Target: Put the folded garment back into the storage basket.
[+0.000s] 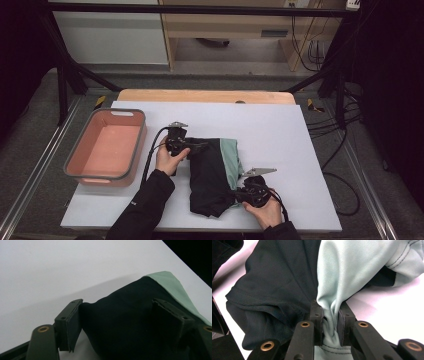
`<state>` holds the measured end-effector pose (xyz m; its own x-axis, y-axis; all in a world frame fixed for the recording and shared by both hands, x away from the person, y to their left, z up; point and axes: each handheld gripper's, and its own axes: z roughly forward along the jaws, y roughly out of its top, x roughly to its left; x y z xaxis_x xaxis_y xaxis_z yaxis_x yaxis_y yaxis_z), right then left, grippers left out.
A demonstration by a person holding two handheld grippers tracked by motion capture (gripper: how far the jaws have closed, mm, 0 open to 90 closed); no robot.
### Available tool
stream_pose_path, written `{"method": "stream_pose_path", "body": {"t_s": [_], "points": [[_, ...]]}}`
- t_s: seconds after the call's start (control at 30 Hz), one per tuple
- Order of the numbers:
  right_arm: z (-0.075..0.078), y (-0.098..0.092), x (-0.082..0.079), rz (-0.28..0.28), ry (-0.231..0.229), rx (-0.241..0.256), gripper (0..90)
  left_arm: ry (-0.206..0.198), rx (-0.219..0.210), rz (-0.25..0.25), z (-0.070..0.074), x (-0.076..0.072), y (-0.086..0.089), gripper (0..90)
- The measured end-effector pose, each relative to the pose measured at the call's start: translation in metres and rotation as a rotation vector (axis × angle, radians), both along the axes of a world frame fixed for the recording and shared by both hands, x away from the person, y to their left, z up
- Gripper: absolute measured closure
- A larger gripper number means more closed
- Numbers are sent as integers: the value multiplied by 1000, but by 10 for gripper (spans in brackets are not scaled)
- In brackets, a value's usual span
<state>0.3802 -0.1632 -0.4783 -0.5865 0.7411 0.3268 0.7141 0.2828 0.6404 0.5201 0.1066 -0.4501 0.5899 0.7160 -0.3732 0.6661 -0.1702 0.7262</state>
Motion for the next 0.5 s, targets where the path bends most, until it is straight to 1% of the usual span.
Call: {"method": "stream_pose_path", "body": {"t_s": [0.03, 0.1, 0.13, 0.2, 0.3, 0.4, 0.5], "points": [[0, 0, 0, -1, -1, -1, 781, 4, -3, -2, 0, 0, 0, 336], [0, 0, 0, 0, 0, -2, 781, 3, 6, 3, 1, 0, 0, 392], [0, 0, 0, 0, 0, -2, 781, -4, 12, 8, 1, -1, 0, 431], [0, 0, 0, -2, -1, -3, 781, -23, 44, 24, 2, -1, 0, 541], [1, 0, 0, -3, 1, -1, 782, -38, 69, 33, 2, -2, -1, 672], [1, 1, 0, -5, 0, -1, 782, -50, 78, 31, 3, -2, -1, 744], [2, 1, 0, -5, -4, -3, 782, -73, 98, 29, 4, -4, -3, 777]]}}
